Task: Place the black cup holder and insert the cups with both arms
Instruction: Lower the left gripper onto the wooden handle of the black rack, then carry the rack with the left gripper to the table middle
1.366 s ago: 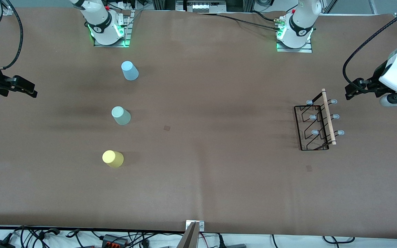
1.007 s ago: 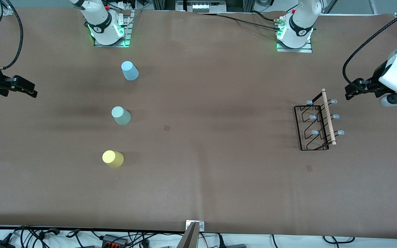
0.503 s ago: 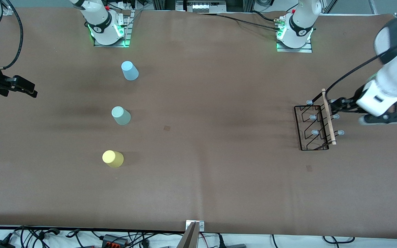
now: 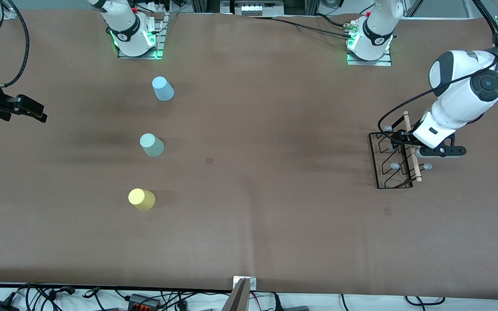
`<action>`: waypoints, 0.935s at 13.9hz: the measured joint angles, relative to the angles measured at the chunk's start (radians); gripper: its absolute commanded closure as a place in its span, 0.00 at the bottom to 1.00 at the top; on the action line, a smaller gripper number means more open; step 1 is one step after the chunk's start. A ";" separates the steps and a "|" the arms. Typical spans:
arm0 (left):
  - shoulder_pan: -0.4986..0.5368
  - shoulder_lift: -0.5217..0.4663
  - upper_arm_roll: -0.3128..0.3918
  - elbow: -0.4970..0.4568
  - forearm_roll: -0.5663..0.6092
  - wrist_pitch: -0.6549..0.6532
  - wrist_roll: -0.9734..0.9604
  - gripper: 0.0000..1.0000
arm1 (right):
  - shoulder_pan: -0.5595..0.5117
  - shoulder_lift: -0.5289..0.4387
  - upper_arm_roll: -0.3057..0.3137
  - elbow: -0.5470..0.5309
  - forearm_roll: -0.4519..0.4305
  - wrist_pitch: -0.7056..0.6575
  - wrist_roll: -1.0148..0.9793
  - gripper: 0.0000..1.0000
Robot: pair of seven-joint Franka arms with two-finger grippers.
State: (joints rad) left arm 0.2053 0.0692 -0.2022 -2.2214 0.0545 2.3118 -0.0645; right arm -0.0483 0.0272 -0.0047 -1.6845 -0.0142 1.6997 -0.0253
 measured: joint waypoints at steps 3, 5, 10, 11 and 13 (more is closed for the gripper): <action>0.007 -0.005 0.001 -0.030 0.000 0.033 0.008 0.32 | 0.000 0.000 0.002 0.000 0.000 0.000 0.000 0.00; 0.008 -0.006 0.001 -0.048 0.000 0.046 0.009 0.54 | 0.000 0.000 0.002 0.000 0.000 0.000 0.000 0.00; 0.011 -0.006 0.002 -0.057 0.000 0.048 0.010 0.98 | 0.000 0.000 0.002 0.000 0.000 0.000 0.000 0.00; 0.011 -0.006 0.002 -0.059 0.000 0.050 0.010 0.99 | 0.000 0.000 0.002 0.000 0.000 0.000 0.000 0.00; 0.012 -0.006 0.002 -0.060 0.000 0.050 0.011 0.99 | 0.000 0.000 0.002 0.000 0.000 0.000 0.000 0.00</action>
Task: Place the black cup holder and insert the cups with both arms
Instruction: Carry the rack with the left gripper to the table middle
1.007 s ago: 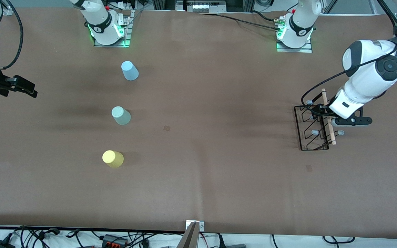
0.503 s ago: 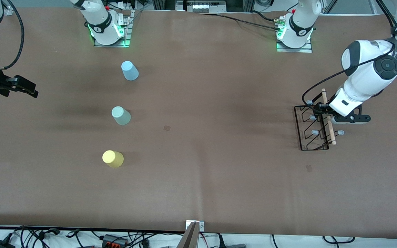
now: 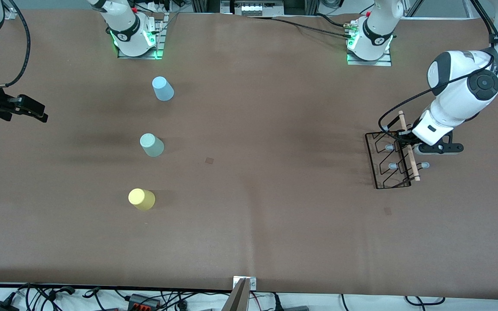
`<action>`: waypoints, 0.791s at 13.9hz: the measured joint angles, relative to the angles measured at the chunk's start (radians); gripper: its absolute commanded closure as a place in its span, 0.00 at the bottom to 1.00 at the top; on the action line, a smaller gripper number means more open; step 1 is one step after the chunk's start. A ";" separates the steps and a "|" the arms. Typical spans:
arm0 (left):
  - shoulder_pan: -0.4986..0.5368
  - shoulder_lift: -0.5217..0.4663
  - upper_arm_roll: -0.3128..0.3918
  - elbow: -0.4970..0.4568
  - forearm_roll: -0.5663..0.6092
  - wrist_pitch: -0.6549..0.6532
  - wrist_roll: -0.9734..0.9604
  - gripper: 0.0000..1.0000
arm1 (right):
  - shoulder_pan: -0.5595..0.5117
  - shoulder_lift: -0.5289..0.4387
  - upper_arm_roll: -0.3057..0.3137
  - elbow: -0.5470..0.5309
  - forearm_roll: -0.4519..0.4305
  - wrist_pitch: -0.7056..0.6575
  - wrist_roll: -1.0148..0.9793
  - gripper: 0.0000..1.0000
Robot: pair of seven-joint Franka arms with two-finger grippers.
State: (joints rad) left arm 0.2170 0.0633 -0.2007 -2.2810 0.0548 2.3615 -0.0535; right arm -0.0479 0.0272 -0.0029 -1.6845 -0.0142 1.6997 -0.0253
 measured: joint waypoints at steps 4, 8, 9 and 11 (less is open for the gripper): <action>-0.009 -0.008 -0.076 0.021 0.000 -0.065 -0.004 0.99 | 0.000 0.000 0.000 0.000 0.000 -0.001 0.000 0.00; -0.024 -0.019 -0.260 0.162 -0.002 -0.260 -0.096 0.99 | 0.000 0.000 0.000 0.000 0.000 -0.001 0.000 0.00; -0.027 -0.017 -0.316 0.207 -0.004 -0.307 -0.160 0.99 | 0.000 0.000 0.000 0.000 0.000 -0.001 0.000 0.00; -0.045 -0.003 -0.431 0.281 -0.008 -0.353 -0.324 0.99 | 0.000 0.000 0.000 0.000 0.000 -0.001 0.000 0.00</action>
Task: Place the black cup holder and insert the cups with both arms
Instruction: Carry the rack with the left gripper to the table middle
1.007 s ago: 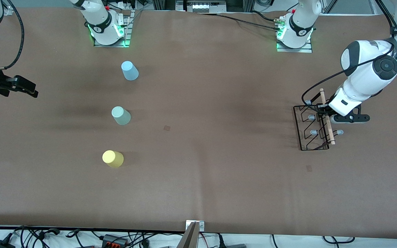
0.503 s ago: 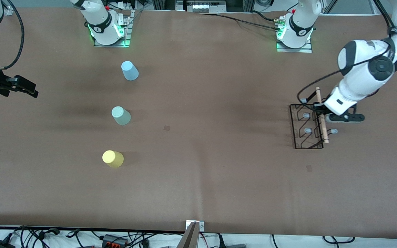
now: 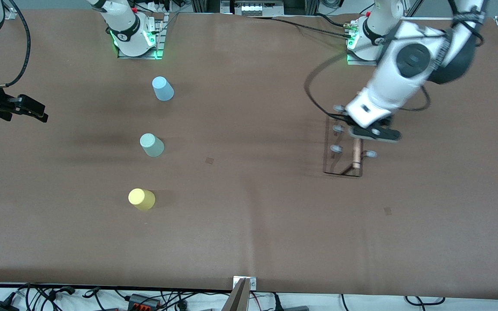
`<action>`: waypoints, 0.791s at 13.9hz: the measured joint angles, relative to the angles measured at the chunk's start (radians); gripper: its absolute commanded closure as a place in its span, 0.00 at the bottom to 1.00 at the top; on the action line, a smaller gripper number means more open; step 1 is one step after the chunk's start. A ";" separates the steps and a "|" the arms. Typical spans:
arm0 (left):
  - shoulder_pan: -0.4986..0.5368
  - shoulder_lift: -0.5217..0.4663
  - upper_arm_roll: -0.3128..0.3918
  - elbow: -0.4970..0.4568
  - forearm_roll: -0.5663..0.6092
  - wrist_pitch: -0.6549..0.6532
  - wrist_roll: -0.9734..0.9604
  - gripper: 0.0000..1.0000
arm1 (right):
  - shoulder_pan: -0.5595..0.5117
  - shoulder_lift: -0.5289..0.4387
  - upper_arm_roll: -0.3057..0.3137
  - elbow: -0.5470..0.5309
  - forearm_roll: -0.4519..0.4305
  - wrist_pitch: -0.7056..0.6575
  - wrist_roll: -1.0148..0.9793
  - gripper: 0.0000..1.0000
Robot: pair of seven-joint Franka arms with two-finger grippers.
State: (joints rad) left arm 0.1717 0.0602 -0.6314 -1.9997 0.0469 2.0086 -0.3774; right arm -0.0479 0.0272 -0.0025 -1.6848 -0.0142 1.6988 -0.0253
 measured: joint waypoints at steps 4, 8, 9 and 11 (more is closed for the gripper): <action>-0.142 0.123 -0.108 0.140 0.000 -0.003 -0.279 0.99 | 0.000 0.000 0.000 -0.001 0.000 0.000 0.000 0.00; -0.247 0.318 -0.107 0.300 0.059 -0.001 -0.350 0.99 | 0.000 0.004 0.000 -0.002 0.000 0.000 0.000 0.00; -0.273 0.366 -0.105 0.338 0.085 0.000 -0.389 0.99 | 0.000 0.008 0.000 -0.003 0.000 0.000 0.000 0.00; -0.323 0.448 -0.104 0.399 0.140 0.000 -0.469 0.99 | 0.000 0.024 0.000 -0.004 0.000 0.002 0.000 0.00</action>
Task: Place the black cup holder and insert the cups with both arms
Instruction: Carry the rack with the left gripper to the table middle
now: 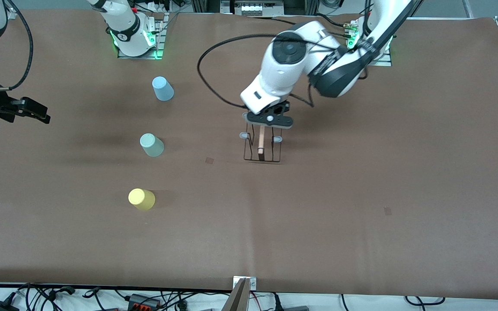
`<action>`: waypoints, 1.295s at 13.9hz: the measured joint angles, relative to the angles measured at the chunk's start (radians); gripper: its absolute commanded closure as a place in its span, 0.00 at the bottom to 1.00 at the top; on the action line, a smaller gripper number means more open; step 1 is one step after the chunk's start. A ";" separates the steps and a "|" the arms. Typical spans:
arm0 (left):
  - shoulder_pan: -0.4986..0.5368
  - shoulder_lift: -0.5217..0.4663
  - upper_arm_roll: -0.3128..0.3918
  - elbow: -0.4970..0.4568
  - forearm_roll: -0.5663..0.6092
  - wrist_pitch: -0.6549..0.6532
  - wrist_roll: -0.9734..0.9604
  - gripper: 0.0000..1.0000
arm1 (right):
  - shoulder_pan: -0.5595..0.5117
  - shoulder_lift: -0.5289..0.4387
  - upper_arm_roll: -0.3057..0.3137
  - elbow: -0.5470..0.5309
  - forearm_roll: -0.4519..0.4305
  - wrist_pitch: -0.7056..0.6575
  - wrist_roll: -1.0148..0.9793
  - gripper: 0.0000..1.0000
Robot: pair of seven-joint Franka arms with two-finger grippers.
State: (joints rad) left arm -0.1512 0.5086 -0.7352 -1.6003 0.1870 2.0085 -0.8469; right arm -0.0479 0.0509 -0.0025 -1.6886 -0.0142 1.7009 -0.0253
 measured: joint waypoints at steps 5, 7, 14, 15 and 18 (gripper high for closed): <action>-0.089 0.118 0.002 0.091 0.088 0.000 -0.092 0.99 | 0.000 0.063 0.001 -0.001 0.001 0.029 0.000 0.00; -0.090 0.132 0.003 0.099 0.088 0.000 -0.132 0.98 | 0.001 0.073 0.002 -0.001 0.001 0.037 0.000 0.00; -0.092 0.167 0.004 0.108 0.089 0.001 -0.203 0.96 | 0.050 0.089 0.006 -0.001 0.006 0.037 0.000 0.00; -0.095 0.167 0.004 0.108 0.089 0.001 -0.203 0.94 | 0.064 0.094 0.007 -0.002 0.006 0.037 0.000 0.00; -0.100 0.167 0.004 0.108 0.097 0.001 -0.204 0.84 | 0.094 0.111 0.008 -0.002 0.006 0.036 0.000 0.00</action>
State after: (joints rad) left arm -0.2509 0.6756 -0.7313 -1.4920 0.2842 2.0092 -1.0507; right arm 0.0457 0.1614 0.0056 -1.6905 -0.0084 1.7372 -0.0248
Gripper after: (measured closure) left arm 0.841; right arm 0.000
